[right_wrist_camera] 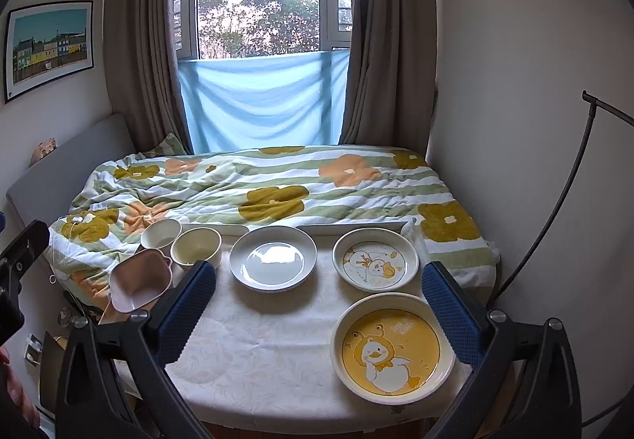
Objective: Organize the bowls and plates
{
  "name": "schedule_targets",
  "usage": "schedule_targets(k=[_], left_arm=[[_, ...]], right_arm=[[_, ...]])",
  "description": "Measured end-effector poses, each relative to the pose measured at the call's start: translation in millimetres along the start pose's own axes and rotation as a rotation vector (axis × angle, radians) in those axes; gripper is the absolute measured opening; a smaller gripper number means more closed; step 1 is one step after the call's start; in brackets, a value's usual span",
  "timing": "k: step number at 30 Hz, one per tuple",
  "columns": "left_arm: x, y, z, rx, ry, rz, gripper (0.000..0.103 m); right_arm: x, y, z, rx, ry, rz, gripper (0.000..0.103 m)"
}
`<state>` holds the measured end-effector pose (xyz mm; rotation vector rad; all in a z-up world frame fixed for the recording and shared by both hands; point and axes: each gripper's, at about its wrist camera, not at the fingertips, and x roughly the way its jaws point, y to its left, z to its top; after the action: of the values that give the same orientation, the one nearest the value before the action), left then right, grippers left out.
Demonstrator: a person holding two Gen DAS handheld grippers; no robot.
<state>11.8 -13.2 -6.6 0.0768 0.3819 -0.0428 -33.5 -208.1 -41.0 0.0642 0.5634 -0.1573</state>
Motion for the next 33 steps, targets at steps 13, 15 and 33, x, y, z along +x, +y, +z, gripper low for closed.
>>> schedule_targets(k=[13,15,33], left_arm=[[1.0,3.5,-1.1,-0.006,0.001,0.006,0.103],[0.9,3.9,-1.1,-0.006,0.002,0.005,0.103],[4.0,2.6,-2.2,-0.010,0.006,0.010,0.103]], right_arm=[[0.4,1.3,1.4,-0.001,0.002,-0.002,0.103],[0.3,1.5,0.9,0.002,0.001,0.000,0.103],[2.2,3.8,0.9,0.000,0.006,-0.003,0.103]])
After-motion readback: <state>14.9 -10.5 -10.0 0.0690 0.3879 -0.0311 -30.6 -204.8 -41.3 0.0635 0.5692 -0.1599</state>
